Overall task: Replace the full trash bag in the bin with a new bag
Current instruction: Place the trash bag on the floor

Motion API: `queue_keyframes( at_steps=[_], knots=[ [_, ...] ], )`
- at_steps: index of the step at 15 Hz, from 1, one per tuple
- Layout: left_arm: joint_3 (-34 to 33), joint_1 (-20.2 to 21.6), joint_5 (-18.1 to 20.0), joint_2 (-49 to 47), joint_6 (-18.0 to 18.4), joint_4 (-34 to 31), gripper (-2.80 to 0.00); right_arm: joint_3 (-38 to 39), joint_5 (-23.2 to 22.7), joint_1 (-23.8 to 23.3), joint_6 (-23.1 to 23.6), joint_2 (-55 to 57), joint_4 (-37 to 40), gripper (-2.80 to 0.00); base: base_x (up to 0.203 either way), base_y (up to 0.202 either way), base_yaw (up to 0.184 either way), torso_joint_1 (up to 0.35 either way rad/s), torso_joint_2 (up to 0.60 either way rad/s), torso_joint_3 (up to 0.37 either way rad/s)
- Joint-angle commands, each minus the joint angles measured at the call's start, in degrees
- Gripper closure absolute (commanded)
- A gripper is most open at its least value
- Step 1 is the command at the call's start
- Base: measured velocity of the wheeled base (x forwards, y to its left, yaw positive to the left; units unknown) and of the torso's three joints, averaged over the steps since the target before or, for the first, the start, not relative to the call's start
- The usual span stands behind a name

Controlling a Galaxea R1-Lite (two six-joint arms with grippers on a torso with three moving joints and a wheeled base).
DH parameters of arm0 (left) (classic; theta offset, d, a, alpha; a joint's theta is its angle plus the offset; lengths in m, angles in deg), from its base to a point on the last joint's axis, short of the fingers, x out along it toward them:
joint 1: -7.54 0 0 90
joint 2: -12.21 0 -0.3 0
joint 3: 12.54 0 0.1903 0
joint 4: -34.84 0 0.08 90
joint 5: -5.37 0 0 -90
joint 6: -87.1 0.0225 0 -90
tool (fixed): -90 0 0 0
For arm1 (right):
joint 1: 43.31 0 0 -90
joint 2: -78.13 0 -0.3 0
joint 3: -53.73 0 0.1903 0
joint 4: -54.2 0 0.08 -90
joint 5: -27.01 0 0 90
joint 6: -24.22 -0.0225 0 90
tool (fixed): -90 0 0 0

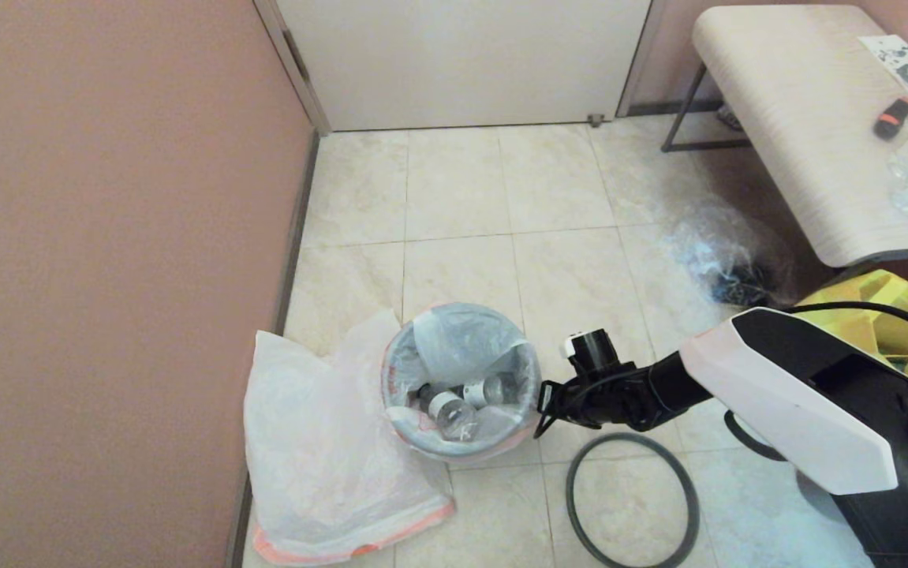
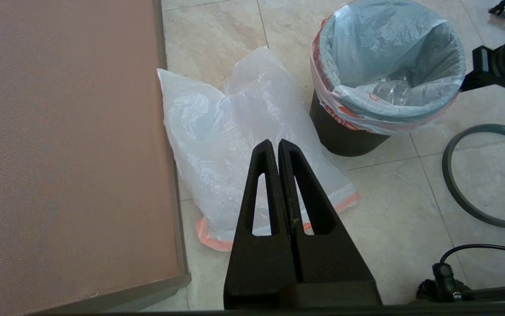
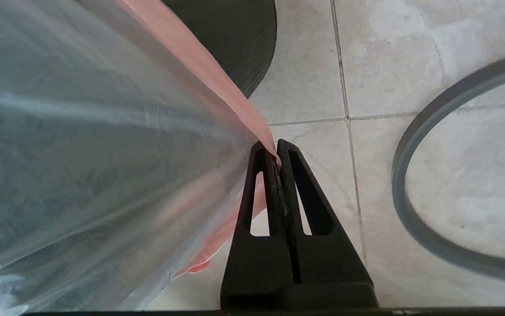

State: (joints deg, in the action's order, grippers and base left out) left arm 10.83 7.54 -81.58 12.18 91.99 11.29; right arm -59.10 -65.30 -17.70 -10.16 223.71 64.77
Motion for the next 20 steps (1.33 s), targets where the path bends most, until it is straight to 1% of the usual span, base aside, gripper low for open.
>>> queue_keyframes(
  at_steps=[1,3,4,7,9,12,14,18,20],
  knots=[
    [0.0,0.0,0.0,0.0,0.0,0.0,0.0,0.8,-0.2,0.0,-1.6,-2.0,0.0,0.0,0.0,0.0,0.0,0.0,0.0,0.0],
    [0.0,0.0,0.0,0.0,0.0,0.0,0.0,2.2,-1.5,-0.1,-2.9,-4.6,1.2,0.0,0.0,0.0,0.0,0.0,0.0,0.0],
    [0.0,0.0,0.0,0.0,0.0,0.0,0.0,3.2,-3.3,-0.4,-4.1,-6.8,2.0,0.0,0.0,0.0,0.0,0.0,0.0,0.0],
    [0.0,0.0,0.0,0.0,0.0,0.0,0.0,6.9,-12.5,-1.7,-9.6,-13.0,4.3,0.0,0.0,0.0,0.0,0.0,0.0,0.0],
    [0.0,0.0,0.0,0.0,0.0,0.0,0.0,7.5,-16.9,-2.5,-12.8,-14.0,5.0,0.0,0.0,0.0,0.0,0.0,0.0,0.0],
    [0.0,0.0,0.0,0.0,0.0,0.0,0.0,7.5,-22.2,-3.4,-14.9,-15.2,5.1,0.0,0.0,0.0,0.0,0.0,0.0,0.0],
    [0.0,0.0,0.0,0.0,0.0,0.0,0.0,7.5,-25.3,-3.2,-16.1,-15.6,5.2,0.0,0.0,0.0,0.0,0.0,0.0,0.0],
    [0.0,0.0,0.0,0.0,0.0,0.0,0.0,6.9,-25.8,-1.0,-16.2,-15.0,5.3,0.0,0.0,0.0,0.0,0.0,0.0,0.0],
    [0.0,0.0,0.0,0.0,0.0,0.0,0.0,5.3,-25.8,0.7,-16.1,-14.3,5.5,0.0,0.0,0.0,0.0,0.0,0.0,0.0]
  ],
)
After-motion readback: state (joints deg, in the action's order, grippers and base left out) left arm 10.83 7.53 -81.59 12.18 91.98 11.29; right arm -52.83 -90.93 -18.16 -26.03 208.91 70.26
